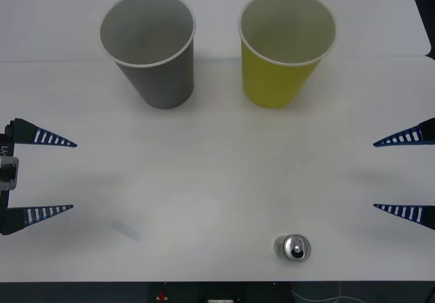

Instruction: Put the can into the green bin and the plastic bottle into the gray bin

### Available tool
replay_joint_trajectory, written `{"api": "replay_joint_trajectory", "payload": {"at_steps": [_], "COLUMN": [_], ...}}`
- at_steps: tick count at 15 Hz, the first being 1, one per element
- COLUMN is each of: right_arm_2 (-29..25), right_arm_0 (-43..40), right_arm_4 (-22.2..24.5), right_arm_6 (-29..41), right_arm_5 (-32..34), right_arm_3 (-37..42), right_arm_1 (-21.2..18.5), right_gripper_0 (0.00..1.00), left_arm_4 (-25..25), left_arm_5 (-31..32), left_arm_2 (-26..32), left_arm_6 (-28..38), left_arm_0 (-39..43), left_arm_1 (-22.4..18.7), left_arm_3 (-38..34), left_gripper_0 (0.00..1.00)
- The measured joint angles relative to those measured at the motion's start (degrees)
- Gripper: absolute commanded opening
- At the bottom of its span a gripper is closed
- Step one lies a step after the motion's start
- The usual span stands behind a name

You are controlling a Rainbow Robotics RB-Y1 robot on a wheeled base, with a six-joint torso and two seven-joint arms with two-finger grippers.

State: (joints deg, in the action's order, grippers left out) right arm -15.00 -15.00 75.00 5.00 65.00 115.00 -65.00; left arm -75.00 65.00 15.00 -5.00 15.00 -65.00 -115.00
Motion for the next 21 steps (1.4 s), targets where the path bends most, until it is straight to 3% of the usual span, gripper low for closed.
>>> {"api": "replay_joint_trajectory", "payload": {"at_steps": [9,13,16,21], "right_arm_2": [-0.3,0.2,2.5,12.1], "right_arm_0": [-0.1,1.1,3.0,7.8], "right_arm_4": [-2.8,-6.0,-10.0,-16.9], "right_arm_6": [-0.8,-3.2,-10.9,-23.4], "right_arm_5": [-1.3,4.5,9.4,11.4], "right_arm_3": [-0.9,-6.5,-13.5,-24.6], "right_arm_1": [-0.2,-0.2,-0.2,-0.2], "right_gripper_0": [1.00,1.00,1.00,1.00], "left_arm_4": [0.0,0.0,0.0,0.0], "left_arm_5": [0.0,0.0,0.0,0.0], "left_arm_2": [0.0,0.0,0.0,0.0], "left_arm_6": [0.0,0.0,0.0,0.0], "left_arm_0": [0.0,0.0,0.0,0.0], "left_arm_1": [0.0,0.0,0.0,0.0], "left_arm_3": [0.0,0.0,0.0,0.0], "left_gripper_0": [1.00,1.00,1.00,1.00]}}
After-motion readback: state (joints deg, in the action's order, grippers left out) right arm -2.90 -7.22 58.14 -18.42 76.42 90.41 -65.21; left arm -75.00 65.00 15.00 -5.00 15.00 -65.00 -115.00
